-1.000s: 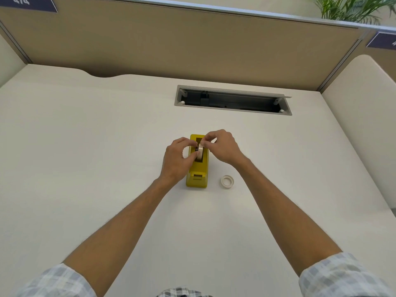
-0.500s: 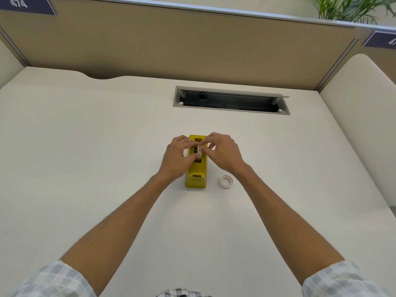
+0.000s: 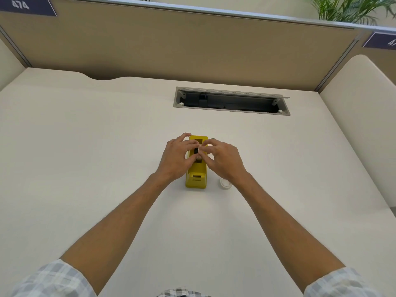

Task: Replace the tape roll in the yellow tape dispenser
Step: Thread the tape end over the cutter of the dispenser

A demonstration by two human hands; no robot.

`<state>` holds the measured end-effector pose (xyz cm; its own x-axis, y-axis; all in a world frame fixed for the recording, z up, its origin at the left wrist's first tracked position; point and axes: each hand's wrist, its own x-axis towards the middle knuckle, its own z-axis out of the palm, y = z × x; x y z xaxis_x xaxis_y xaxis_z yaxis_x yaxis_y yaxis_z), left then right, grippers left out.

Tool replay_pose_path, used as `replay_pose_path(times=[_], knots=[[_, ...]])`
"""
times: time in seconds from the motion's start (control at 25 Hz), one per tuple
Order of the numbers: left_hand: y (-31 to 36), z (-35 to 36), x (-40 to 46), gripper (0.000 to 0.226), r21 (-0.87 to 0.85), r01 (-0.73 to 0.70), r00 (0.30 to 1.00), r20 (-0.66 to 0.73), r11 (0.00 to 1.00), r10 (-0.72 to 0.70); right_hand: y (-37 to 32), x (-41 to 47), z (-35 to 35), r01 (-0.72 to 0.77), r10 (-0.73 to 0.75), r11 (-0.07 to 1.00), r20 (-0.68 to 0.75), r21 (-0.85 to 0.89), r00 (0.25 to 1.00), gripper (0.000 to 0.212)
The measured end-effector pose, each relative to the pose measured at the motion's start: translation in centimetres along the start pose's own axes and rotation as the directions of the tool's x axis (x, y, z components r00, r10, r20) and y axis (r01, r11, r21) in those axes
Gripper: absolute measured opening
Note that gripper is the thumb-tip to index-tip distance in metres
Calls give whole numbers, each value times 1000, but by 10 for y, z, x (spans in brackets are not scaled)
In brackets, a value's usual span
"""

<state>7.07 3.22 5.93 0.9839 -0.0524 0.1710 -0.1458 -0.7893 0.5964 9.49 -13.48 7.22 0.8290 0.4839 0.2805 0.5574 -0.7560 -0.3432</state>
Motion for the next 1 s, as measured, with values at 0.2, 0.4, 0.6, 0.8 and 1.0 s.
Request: replay_pose_path(times=[0.2,0.4,0.6,0.8,1.0], knots=[[1,-1,-2,39,-25,-15,1000,-11,1000,15,-3,-4,-5,-33,36,997,-41,72,998,25],[2,-4,-3,37,-117,2,1000,-2,993,-2,0,1,-3,-91,87,995,98,30,991,51],[3,-4,-7,51,-168,43,998,-43,985,-51,2,11,1,-151,135,986,191,68,972,47],[-10,1,-9,51,-134,108,992,73,985,-99,4,17,0,-117,106,992,206,46,973,41],[-11,-1,-10,49,-105,102,992,79,989,-94,5,17,-2,-108,99,994,195,31,976,45]])
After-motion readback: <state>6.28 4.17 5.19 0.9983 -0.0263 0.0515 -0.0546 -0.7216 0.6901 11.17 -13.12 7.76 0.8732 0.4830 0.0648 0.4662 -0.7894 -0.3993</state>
